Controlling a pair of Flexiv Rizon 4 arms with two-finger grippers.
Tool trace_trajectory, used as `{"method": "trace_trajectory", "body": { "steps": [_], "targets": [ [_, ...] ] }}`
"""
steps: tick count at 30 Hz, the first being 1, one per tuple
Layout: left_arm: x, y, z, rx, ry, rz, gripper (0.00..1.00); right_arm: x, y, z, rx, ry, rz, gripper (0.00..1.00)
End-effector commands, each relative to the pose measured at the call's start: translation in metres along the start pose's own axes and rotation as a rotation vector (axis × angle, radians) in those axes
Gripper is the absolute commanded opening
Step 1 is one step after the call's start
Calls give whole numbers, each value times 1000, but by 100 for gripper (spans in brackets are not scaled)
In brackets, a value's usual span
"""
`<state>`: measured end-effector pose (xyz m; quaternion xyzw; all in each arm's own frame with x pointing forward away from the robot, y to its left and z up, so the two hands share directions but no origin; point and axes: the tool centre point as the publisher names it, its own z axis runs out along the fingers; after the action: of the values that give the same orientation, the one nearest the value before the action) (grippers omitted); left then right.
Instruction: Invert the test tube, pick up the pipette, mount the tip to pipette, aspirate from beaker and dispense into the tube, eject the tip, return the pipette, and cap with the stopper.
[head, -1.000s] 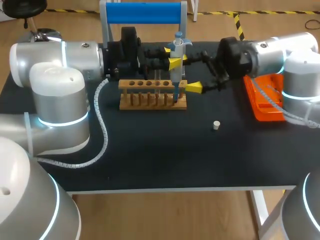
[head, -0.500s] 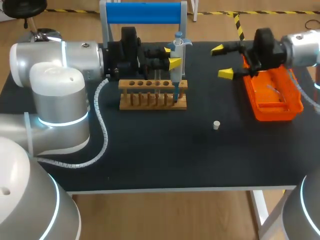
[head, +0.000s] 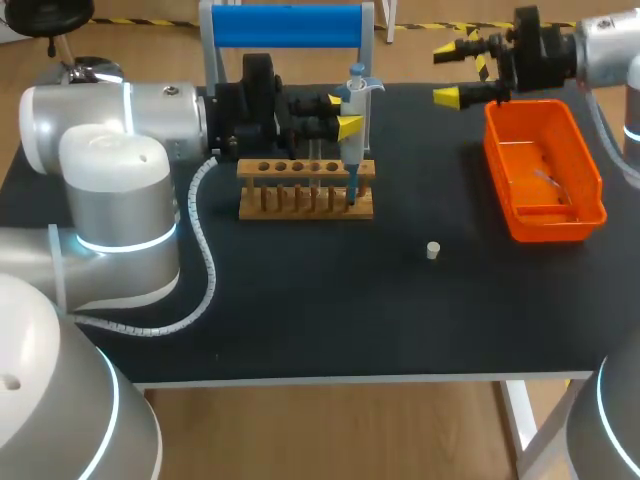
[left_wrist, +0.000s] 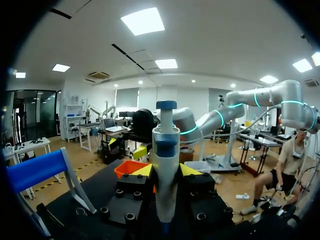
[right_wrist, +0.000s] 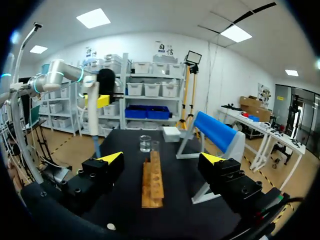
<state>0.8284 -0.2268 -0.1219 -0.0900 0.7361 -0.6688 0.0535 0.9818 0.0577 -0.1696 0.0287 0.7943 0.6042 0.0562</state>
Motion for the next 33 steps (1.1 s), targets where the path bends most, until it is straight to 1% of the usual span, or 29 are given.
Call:
{"method": "trace_trajectory", "body": {
  "steps": [1,5,14,26,33],
  "targets": [
    [0,1,1,4,-1,1,0,-19,8,20,60,-31,3,100],
    [0,1,1,4,-1,1,0,-32,10,34,101,-71,17,100],
    [0,1,1,4,-1,1,0,-50,14,63,182,-129,19,100],
    [0,1,1,4,-1,1,0,-71,36,92,210,-154,0,100],
    [0,1,1,4,-1,1,0,-79,40,110,223,-151,-10,100]
  ]
}}
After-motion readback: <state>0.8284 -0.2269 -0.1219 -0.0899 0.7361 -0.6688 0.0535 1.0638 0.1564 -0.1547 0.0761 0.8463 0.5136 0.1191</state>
